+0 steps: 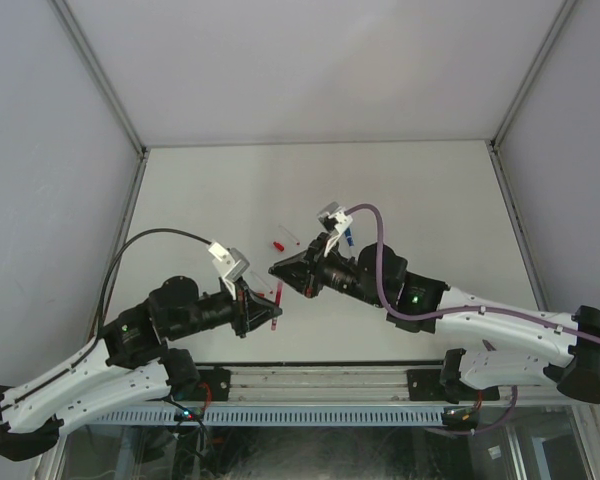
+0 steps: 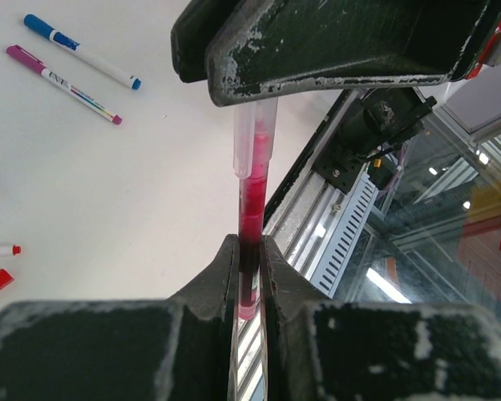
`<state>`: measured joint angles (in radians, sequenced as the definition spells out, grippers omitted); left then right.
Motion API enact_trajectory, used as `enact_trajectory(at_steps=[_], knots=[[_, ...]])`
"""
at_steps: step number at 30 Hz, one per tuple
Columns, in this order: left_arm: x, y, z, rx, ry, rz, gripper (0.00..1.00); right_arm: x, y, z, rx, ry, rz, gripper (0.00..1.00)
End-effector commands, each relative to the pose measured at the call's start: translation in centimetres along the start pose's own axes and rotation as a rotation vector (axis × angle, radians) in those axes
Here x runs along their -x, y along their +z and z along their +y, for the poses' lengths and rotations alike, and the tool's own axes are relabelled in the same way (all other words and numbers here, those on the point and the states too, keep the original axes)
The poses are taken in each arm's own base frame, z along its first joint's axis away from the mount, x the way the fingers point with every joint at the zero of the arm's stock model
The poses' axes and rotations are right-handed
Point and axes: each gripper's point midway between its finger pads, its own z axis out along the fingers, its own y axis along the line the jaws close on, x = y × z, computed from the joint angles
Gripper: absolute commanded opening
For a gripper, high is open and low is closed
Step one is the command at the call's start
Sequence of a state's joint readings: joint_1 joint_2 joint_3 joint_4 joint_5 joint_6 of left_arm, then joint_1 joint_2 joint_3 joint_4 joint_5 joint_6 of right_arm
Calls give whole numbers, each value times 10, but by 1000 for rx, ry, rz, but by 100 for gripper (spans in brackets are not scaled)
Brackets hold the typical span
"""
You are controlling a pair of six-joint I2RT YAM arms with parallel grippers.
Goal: Insert the pens into the pen caps
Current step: Press the pen cap onto the pen.
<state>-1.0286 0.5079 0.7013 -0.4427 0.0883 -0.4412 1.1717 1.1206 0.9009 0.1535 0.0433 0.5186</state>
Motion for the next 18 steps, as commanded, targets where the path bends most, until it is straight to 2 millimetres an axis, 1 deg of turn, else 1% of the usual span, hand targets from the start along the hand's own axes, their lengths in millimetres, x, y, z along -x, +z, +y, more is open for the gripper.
enact_trajectory(at_steps=[1, 4, 8, 12, 15, 18], knots=[[157, -49, -51, -116, 19, -560, 0, -110, -26, -14, -31, -41, 395, 0], [159, -50, -49, -105, 14, -571, 0, -109, -22, -9, -34, -3, 344, 0], [160, -50, -49, -101, 12, -575, 0, -114, -20, -3, -38, 67, 281, 0], [160, -50, -49, -102, 11, -577, 0, -117, -20, -3, -62, 116, 222, 0], [160, -49, -49, -105, 12, -575, 0, -120, -20, -5, -81, 117, 216, 0], [159, -47, -50, -111, 13, -569, 0, -118, -21, -6, -84, 101, 212, 0]])
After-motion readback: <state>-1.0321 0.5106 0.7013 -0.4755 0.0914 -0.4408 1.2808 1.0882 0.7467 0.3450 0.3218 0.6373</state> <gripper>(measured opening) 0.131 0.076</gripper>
